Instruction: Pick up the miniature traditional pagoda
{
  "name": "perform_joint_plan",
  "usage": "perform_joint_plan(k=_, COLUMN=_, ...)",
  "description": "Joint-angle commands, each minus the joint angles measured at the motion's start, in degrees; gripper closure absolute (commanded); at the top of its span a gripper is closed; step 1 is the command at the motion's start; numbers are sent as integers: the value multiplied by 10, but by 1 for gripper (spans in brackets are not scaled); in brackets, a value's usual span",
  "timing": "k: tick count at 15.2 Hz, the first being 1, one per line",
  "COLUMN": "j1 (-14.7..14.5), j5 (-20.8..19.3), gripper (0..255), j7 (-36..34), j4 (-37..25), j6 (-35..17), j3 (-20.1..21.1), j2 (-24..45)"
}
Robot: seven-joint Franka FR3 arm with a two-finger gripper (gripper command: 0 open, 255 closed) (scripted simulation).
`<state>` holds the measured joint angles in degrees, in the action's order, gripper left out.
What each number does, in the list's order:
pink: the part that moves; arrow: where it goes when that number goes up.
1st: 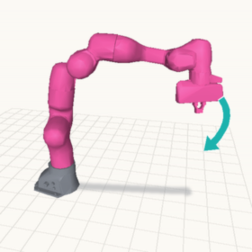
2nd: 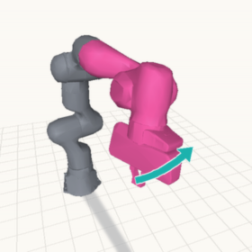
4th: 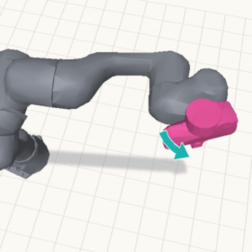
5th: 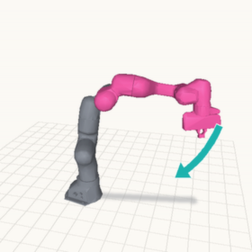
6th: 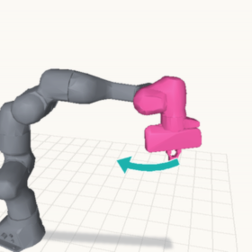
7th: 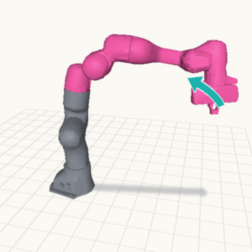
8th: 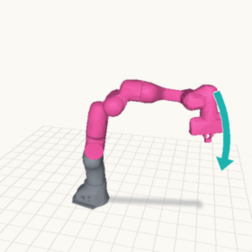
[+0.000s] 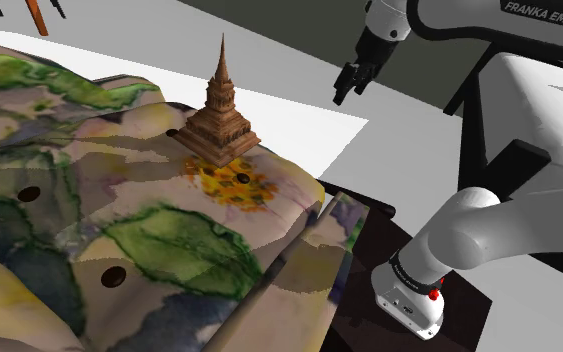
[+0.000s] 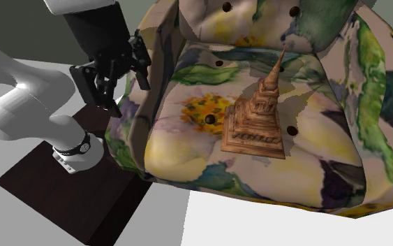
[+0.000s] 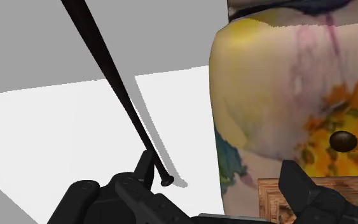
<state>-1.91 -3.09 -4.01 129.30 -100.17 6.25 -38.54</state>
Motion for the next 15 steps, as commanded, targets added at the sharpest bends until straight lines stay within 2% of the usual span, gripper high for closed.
perform_joint_plan(k=1, j1=-3, j5=1, gripper=0, j7=-16, j4=-19, j6=-23, j3=17, j2=33)
perform_joint_plan(k=8, j1=-5, j5=-16, gripper=0, j7=-70, j4=-113, j6=-76, j3=73, j2=151)
perform_joint_plan(k=15, j1=-8, j5=-67, gripper=0, j7=-131, j4=-238, j6=-99, j3=128, j2=280)
